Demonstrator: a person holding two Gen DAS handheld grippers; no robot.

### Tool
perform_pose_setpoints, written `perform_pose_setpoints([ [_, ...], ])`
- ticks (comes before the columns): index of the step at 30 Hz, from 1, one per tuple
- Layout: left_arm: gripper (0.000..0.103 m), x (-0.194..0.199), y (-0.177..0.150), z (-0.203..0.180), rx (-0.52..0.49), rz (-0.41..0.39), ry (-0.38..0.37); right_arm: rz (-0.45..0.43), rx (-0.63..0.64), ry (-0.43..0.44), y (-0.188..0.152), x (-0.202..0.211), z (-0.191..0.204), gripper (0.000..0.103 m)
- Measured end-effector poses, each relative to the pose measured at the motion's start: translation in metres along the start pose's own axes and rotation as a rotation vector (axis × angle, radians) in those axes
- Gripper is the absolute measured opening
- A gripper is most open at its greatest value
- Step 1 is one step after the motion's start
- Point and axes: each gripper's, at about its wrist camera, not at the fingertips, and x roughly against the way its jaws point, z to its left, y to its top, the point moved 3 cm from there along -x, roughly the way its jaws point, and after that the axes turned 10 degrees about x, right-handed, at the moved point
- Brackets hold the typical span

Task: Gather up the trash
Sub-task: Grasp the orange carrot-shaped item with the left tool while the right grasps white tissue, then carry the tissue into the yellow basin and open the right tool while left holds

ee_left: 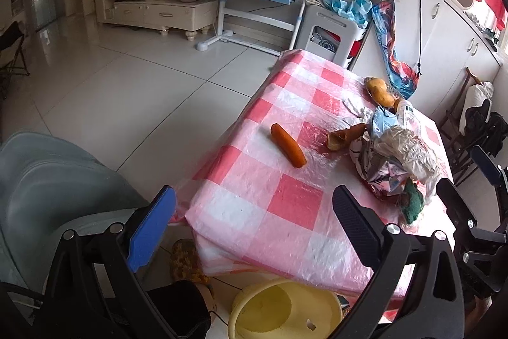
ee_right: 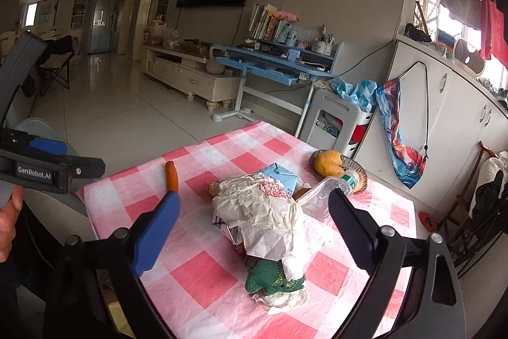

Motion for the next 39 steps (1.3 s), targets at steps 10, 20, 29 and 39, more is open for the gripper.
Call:
perform_pose_setpoints([
  [10,0.096,-0.069,0.028,-0.041,-0.046,0.079,0.07,0.11,-0.067,0.095,-0.016,-0.04,-0.008,0.036],
  [20,0.061,-0.149,0.036,-0.059,-0.049,0.199,0.118,0.049,-0.304,0.183,-0.021,-0.034,-0.05,0.005],
  [29,0.015,-0.129,0.025,-0.073,-0.109,0.185,-0.033,0.096,-0.26,0.175,-0.007,-0.069,-0.037,0.07],
  [39,0.015,-0.055,0.016,-0.062,-0.097,0.078,-0.199,-0.034,-0.378,0.238,-0.002,-0.032,-0.057,0.012],
])
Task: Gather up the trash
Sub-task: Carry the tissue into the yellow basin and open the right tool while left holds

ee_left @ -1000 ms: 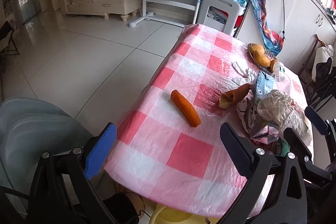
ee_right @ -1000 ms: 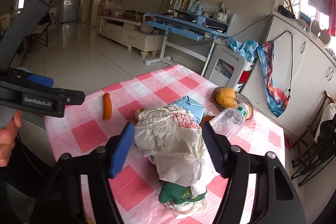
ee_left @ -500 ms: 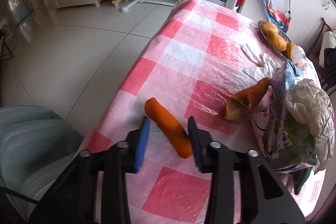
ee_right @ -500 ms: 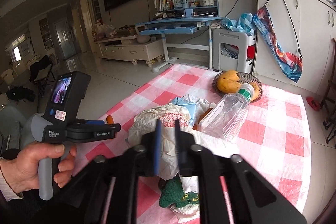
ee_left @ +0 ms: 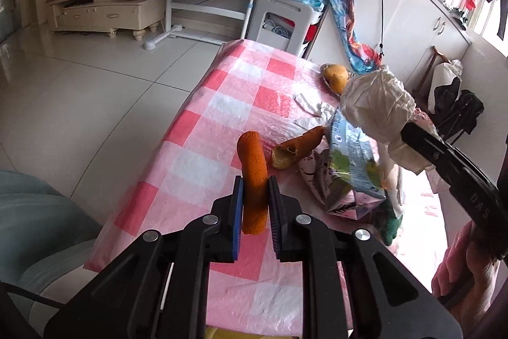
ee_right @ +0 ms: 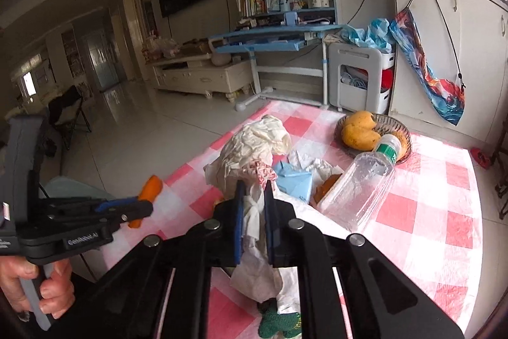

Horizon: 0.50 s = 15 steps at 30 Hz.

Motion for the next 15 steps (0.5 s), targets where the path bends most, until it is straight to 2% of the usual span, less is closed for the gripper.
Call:
perform_pose_setpoints([
  [3,0.015,0.019,-0.007,0.0,0.002,-0.025,-0.047,-0.056,-0.064,0.041,0.002,0.025,-0.003,0.012],
  [8,0.015,0.052,-0.026,-0.003,-0.041,-0.072,-0.081,-0.048,-0.096,0.073,-0.008,0.055,0.014,0.012],
  [11,0.015,0.068,-0.04,-0.001,-0.069,-0.09,-0.066,0.018,-0.059,0.081,-0.031,0.07,0.042,0.012],
  [15,0.015,0.086,-0.059,-0.001,-0.119,-0.103,-0.04,0.17,0.042,0.101,-0.075,0.078,0.092,0.012],
])
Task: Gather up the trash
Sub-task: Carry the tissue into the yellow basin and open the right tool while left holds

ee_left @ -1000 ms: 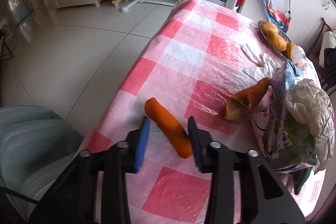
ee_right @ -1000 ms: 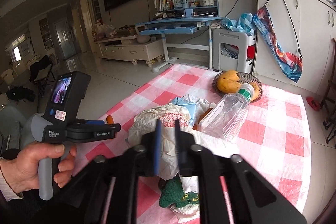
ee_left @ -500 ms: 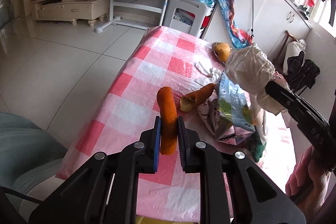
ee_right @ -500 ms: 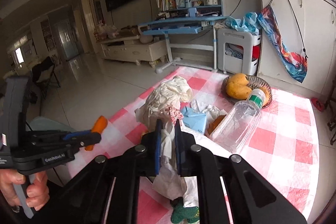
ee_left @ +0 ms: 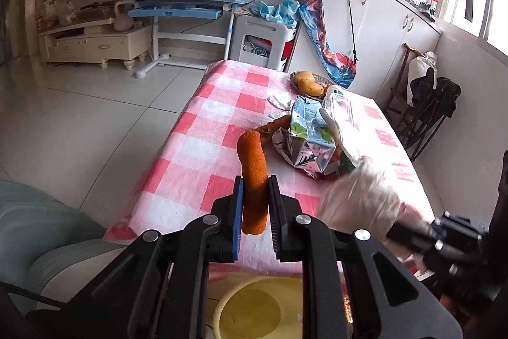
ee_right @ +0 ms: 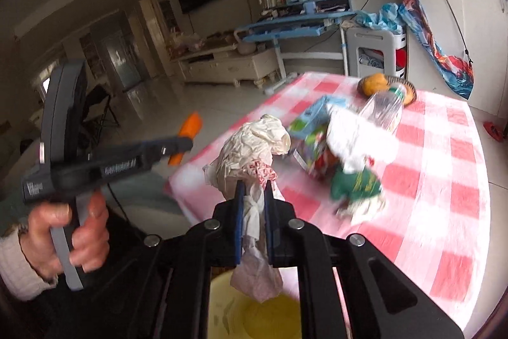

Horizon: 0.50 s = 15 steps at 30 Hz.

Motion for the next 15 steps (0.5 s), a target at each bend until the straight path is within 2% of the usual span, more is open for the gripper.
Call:
perform_pose_setpoints([
  [4,0.015,0.02,-0.017,-0.003,-0.045,-0.007,0.021,0.141,0.074,0.019,-0.03,-0.016,0.037,0.012],
  [9,0.015,0.038,-0.034,-0.001,-0.072,-0.003,0.052,0.28,0.103,0.029,-0.06,-0.041,0.052,0.016],
  [11,0.015,0.044,-0.039,0.001,-0.077,-0.002,0.06,0.288,0.094,0.021,-0.067,-0.043,0.052,0.027],
  [15,0.015,0.051,-0.046,0.002,-0.083,0.004,0.066,0.265,0.046,0.01,-0.066,-0.038,0.041,0.032],
])
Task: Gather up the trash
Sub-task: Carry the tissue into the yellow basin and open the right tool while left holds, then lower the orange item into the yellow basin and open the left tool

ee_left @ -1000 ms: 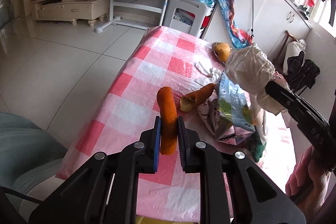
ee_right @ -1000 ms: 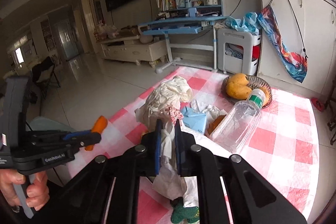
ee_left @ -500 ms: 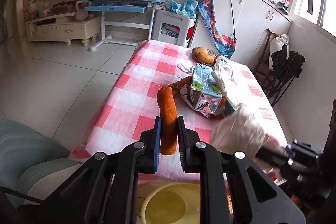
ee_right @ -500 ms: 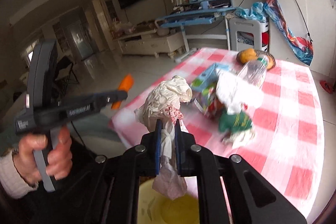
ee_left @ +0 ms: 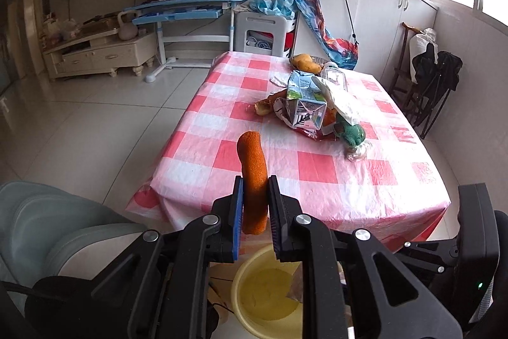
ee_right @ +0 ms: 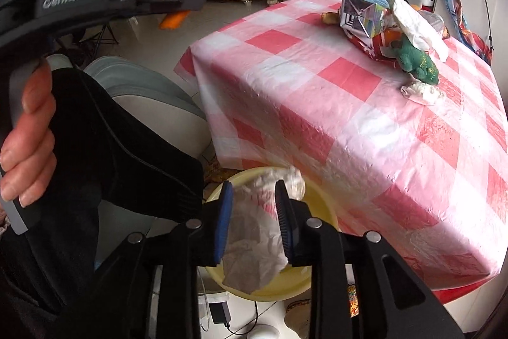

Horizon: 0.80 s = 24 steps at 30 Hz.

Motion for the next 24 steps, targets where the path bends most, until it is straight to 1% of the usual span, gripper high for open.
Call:
perform_pose_setpoints([
  [5,0.015,0.002,-0.009,-0.003,-0.022,0.022,0.002,-0.061,-0.046,-0.029,-0.001,0.011,-0.008,0.043],
  [7,0.015,-0.001,-0.015,-0.007,-0.032,0.049,0.0,-0.095,-0.064,-0.059,0.001,0.019,-0.014,0.047],
  [9,0.015,-0.004,-0.023,-0.01,-0.045,0.084,-0.003,-0.129,-0.096,-0.086,0.002,0.028,-0.023,0.048],
  [11,0.015,-0.012,-0.034,-0.015,-0.074,0.145,-0.012,-0.166,-0.137,-0.124,0.003,0.036,-0.034,0.053],
  [13,0.015,-0.02,-0.045,-0.02,-0.099,0.207,-0.02,-0.204,-0.176,-0.155,0.005,0.043,-0.045,0.054],
  [15,0.015,-0.03,-0.059,-0.025,-0.126,0.288,-0.033,-0.238,-0.205,-0.184,0.007,0.052,-0.054,0.054],
  [17,0.02,-0.037,-0.069,-0.028,-0.148,0.34,-0.03,-0.262,-0.224,-0.207,0.012,0.057,-0.062,0.057],
  [18,0.027,-0.038,-0.072,-0.029,-0.157,0.35,-0.025,-0.273,-0.234,-0.216,0.013,0.06,-0.066,0.057],
  [19,0.036,-0.038,-0.072,-0.03,-0.161,0.349,-0.023,-0.282,-0.242,-0.223,0.014,0.062,-0.069,0.057],
  [21,0.048,-0.033,-0.07,-0.029,-0.156,0.321,-0.018,-0.291,-0.245,-0.232,0.017,0.065,-0.074,0.058],
  [22,0.051,-0.032,-0.068,-0.029,-0.152,0.31,-0.017,-0.291,-0.24,-0.235,0.019,0.066,-0.075,0.059],
  [24,0.053,-0.03,-0.066,-0.026,-0.139,0.292,-0.014,-0.294,-0.224,-0.24,0.023,0.068,-0.077,0.063],
])
